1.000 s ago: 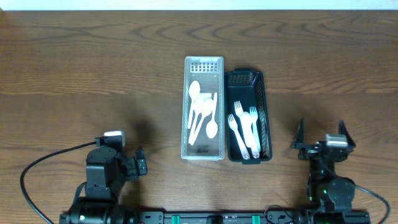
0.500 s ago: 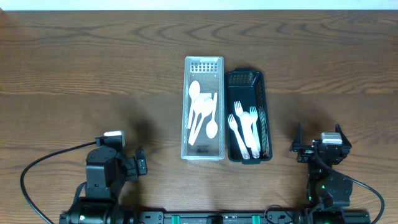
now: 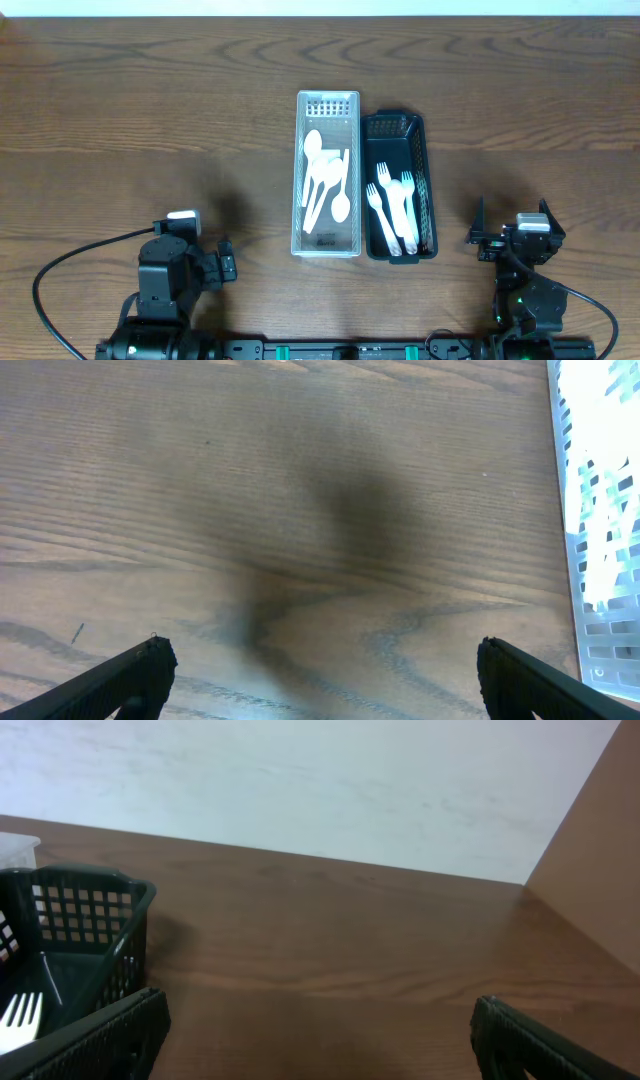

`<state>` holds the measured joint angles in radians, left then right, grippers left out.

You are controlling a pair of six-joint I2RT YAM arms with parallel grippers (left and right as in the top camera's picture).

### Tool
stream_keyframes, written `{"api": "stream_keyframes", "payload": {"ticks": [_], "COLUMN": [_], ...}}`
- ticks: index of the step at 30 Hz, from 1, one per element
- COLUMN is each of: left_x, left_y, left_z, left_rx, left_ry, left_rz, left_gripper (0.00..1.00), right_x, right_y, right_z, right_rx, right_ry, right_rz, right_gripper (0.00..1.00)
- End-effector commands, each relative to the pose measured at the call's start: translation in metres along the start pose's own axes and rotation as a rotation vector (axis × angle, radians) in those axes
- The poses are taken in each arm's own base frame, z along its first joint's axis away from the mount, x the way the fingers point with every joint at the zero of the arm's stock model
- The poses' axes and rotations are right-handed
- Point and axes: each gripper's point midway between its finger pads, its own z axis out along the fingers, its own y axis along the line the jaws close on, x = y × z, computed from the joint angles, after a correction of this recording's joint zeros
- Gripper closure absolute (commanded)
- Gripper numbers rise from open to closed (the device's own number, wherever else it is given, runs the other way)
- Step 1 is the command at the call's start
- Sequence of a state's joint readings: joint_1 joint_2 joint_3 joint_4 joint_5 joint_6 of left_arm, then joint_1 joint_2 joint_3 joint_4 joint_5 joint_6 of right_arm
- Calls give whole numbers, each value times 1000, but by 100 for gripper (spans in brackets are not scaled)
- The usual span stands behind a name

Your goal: Pack container

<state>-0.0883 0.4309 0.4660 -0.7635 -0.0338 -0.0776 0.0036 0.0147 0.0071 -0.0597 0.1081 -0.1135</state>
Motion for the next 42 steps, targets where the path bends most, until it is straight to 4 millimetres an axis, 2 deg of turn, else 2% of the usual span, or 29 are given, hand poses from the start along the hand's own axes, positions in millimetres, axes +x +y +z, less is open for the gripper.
{"api": "stream_keyframes", "payload": {"ticks": [1, 12, 21, 25, 28, 32, 34, 37, 42], "left_x": [2, 0, -8, -12, -31, -65, -72, -71, -57], "left_y": [2, 1, 9, 7, 4, -1, -2, -3, -3], "left_z": [1, -2, -27, -17, -6, -2, 0, 3, 16], "left_rx": [-10, -7, -9, -3, 1, -20, -38, -44, -34], "left_ry": [5, -13, -231, -333, -435, -661, -736, -753, -677], "left_rz": [10, 8, -2, 23, 41, 142, 187, 209, 209], "left_gripper": [2, 2, 2, 2, 2, 2, 2, 2, 2], "right_x": [1, 1, 1, 1, 1, 1, 1, 1, 1], "right_y": [-1, -1, -1, -1, -1, -1, -1, -1, -1], "right_z": [0, 0, 0, 0, 0, 0, 0, 0, 0], "right_rx": [2, 2, 2, 2, 2, 2, 2, 2, 2], "right_ry": [1, 1, 1, 1, 1, 1, 1, 1, 1], "right_rz": [-6, -6, -6, -6, -6, -6, -6, -6, -6], "right_gripper": [1, 1, 1, 1, 1, 1, 1, 1, 1]}}
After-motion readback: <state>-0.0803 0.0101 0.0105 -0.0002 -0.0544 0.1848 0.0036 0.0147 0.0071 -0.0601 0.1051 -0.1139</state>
